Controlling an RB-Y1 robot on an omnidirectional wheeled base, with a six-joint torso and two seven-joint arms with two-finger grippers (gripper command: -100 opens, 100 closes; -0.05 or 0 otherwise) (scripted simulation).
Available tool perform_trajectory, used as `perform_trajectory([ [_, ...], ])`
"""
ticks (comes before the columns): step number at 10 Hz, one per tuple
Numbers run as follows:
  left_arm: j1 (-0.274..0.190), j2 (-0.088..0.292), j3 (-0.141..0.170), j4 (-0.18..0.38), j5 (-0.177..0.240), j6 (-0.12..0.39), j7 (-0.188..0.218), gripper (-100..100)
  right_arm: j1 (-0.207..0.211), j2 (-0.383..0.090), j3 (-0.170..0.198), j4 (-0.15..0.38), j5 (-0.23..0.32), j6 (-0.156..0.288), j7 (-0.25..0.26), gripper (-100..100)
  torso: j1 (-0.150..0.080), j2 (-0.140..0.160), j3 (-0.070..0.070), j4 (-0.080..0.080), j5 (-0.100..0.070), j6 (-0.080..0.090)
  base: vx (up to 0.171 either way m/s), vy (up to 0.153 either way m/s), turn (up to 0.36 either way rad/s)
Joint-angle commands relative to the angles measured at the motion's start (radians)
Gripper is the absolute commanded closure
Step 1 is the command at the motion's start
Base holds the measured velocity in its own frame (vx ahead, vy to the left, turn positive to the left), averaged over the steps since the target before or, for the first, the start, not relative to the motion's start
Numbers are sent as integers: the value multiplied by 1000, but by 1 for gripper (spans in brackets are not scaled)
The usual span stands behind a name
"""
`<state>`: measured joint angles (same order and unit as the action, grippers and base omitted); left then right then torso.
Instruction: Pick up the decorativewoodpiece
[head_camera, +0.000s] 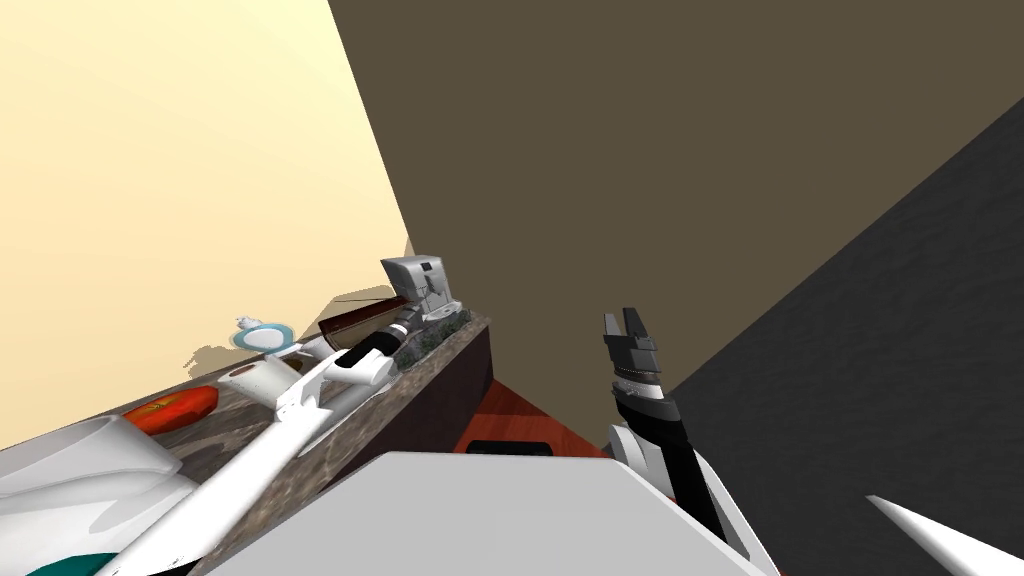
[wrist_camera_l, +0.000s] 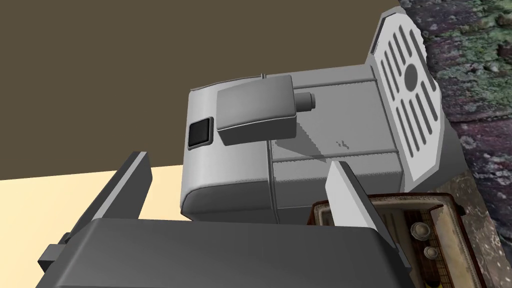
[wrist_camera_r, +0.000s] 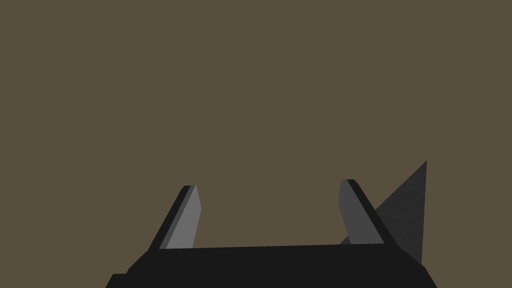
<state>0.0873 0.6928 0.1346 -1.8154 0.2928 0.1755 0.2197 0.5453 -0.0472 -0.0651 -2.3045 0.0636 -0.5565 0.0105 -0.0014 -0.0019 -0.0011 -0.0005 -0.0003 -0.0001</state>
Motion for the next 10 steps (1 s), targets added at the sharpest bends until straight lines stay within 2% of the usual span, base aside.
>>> perform_trajectory([
  [1,-47,50,7,50,31,50,9,-100,0,0,0,0,0,0,0,0,0,0,0,0,0,0,31,-47,14],
  [3,-47,56,7,54,31,87,9,-100,0,0,0,0,0,0,0,0,-1,0,0,0,0,0,18,-30,5],
  [4,-93,102,10,100,59,125,16,-100,0,0,0,0,0,0,0,0,0,1,0,0,0,0,25,-30,2],
  [5,-93,106,10,109,59,154,16,-100,0,0,0,0,0,0,0,0,0,0,0,0,0,0,27,-31,3],
  [6,-136,145,13,138,86,191,23,-100,0,0,0,0,0,0,0,0,0,0,0,0,0,0,31,-44,-4],
  [7,-140,155,13,165,86,217,23,-100,0,0,0,0,0,0,0,0,-1,0,0,0,0,0,28,-46,-1],
  [8,-140,155,13,166,86,224,23,-100,0,0,0,0,0,0,0,0,-1,0,0,0,0,0,14,-21,2],
  [9,-188,200,16,203,114,276,30,-100,0,0,0,0,0,0,0,0,0,0,0,0,0,0,21,-30,-14],
  [10,-188,203,16,226,114,295,30,-100,0,0,0,0,0,0,0,0,0,0,0,0,0,0,26,-30,-8],
])
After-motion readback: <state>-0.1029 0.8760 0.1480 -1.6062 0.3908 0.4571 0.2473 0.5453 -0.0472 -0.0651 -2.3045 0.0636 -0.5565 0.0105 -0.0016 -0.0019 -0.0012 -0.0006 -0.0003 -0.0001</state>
